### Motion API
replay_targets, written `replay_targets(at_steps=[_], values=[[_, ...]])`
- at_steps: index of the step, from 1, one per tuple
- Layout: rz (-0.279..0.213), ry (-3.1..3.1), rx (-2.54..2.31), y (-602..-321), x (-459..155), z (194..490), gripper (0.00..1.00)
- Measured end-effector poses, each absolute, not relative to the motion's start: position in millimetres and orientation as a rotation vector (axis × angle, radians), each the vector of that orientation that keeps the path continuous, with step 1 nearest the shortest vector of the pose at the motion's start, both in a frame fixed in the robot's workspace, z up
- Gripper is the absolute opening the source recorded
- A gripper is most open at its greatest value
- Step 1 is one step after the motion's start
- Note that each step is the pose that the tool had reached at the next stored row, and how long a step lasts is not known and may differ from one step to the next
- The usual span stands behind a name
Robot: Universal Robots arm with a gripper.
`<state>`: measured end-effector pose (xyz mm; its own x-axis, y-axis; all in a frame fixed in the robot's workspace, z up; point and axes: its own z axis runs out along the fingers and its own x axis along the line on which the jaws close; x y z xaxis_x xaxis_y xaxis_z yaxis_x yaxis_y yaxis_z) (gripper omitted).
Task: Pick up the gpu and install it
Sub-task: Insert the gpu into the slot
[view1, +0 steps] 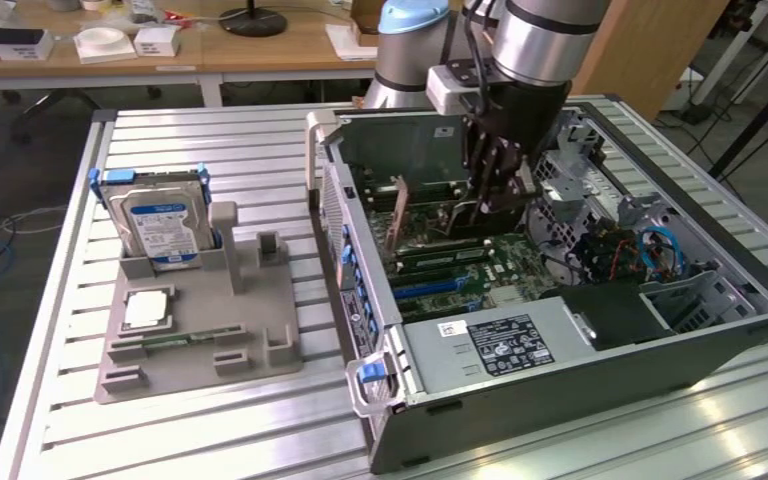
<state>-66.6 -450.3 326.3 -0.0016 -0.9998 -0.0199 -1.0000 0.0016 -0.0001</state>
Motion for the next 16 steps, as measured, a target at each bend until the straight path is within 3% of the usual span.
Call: replay_targets(at_steps=[16], values=[[0.022, 2.213, -2.21, -451.1, -67.0, 315.8, 0.26]])
